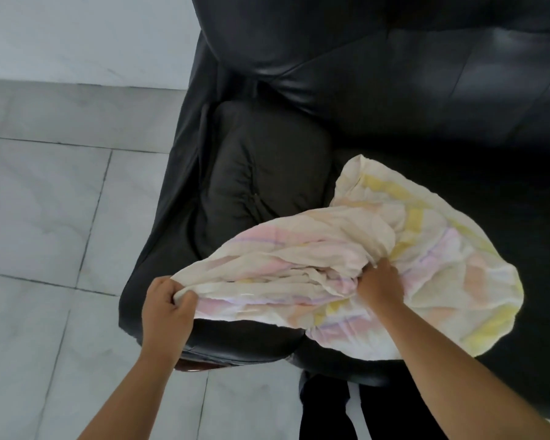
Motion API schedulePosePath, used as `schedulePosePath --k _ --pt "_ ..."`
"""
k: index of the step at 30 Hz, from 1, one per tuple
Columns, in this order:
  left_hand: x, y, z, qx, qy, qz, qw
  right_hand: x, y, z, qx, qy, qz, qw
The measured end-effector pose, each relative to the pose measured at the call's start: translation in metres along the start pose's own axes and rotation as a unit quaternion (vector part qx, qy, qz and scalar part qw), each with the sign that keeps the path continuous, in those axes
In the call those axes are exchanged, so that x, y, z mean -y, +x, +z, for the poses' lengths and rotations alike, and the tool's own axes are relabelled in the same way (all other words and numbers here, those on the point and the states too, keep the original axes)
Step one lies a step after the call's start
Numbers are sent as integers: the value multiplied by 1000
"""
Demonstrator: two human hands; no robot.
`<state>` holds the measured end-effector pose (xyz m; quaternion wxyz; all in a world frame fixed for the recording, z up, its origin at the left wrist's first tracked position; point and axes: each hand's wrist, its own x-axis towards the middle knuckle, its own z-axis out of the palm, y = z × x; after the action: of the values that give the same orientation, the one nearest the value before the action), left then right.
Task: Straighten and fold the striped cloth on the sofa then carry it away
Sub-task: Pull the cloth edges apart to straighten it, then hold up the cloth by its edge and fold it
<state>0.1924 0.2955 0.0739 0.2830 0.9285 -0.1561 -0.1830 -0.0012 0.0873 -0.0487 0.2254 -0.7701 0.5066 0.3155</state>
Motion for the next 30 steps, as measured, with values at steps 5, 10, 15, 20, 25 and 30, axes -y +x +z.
schedulePosePath --k 5,10,15,20,25,30 --pt "-4 0 1 -15 3 -18 1000 -18 -15 -52 -32 -143 -60 987" --pt "-27 -3 -7 -17 -21 -10 1000 -64 -71 -125 -117 -117 -199 966" --pt "-58 -25 -12 16 -47 39 998 -104 -124 -150 -330 83 -190 921" --pt "-66 -41 -1 78 -50 79 992 -100 -98 -109 -46 -30 9 998" --pt "-73 -36 2 92 -35 85 991 -77 -80 -113 -26 -79 51 995" --pt "-55 -20 49 163 33 105 980 -99 -53 -28 171 -47 -38 984"
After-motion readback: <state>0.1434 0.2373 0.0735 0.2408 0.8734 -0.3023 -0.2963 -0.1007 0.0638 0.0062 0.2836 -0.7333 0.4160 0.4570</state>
